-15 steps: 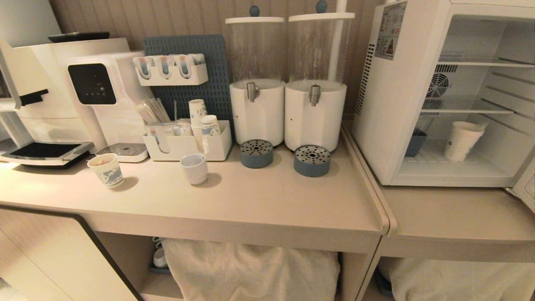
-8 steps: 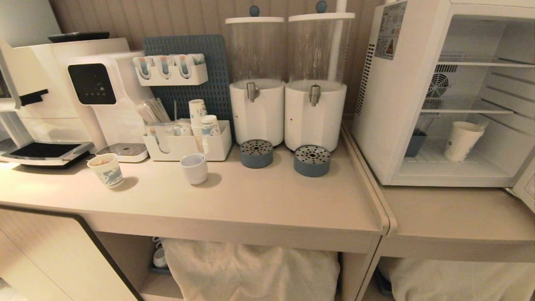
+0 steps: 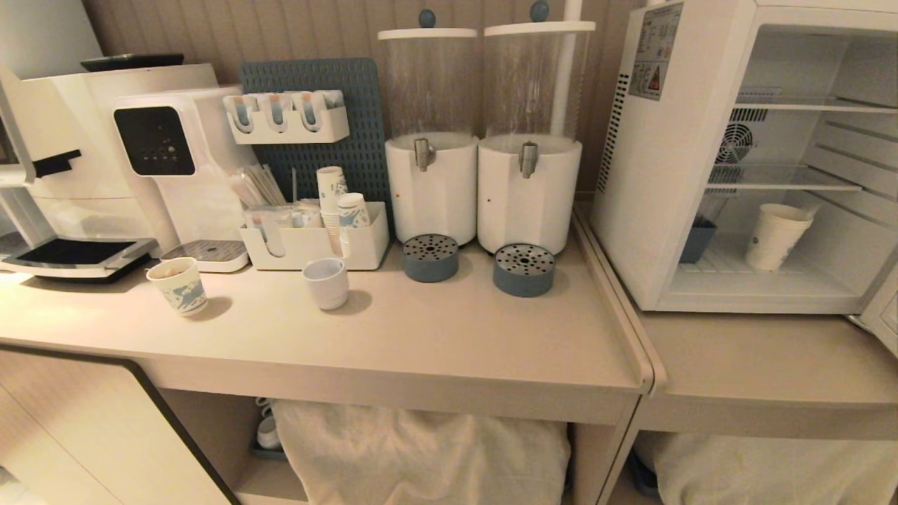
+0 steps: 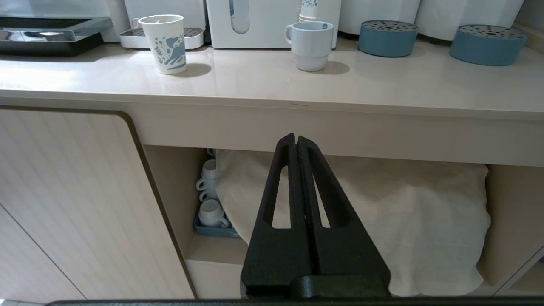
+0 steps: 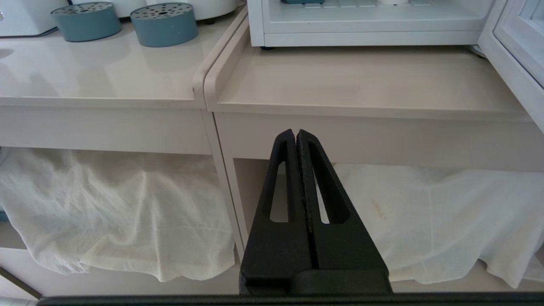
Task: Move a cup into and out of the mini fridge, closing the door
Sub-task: Close the freezer door
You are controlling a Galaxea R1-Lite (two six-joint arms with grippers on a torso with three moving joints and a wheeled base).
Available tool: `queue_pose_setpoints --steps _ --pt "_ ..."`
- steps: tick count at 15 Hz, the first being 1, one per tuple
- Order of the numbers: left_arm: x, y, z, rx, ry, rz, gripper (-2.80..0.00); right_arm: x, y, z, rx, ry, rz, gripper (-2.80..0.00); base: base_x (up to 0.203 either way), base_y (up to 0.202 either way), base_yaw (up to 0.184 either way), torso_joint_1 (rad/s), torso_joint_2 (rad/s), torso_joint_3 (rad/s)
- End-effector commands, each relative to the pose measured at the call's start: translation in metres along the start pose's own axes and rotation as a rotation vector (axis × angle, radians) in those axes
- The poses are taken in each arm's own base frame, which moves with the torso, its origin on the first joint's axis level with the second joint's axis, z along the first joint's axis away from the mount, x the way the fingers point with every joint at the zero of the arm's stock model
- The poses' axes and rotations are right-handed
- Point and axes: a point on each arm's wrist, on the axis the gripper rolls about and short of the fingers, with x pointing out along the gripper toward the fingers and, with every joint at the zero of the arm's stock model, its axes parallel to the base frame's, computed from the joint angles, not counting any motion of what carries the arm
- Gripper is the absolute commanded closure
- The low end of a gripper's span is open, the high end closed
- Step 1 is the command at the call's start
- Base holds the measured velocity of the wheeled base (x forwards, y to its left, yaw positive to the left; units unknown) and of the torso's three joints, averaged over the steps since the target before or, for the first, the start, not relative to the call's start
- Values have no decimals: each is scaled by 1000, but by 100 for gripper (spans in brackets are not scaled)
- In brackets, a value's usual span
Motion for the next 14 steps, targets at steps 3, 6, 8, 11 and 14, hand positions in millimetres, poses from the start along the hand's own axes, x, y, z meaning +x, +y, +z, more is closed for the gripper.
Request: queue_pose_setpoints --steps 3,6,8,11,14 --pt "1 0 -5 -1 18 0 0 0 0 0 0 0 0 0 0 0 0 0 0 0" --pt "1 0 -5 -1 18 0 0 0 0 0 2 0 0 0 0 0 0 0 0 0" --pt "1 0 -5 -2 18 1 0 0 0 0 2 -1 0 0 0 0 0 0 0 0" --pt "1 0 -5 -1 18 1 0 0 0 0 3 -1 -2 0 0 0 0 0 0 0" --pt "1 0 -5 -1 19 0 0 0 0 0 3 -1 -2 0 0 0 0 0 0 0"
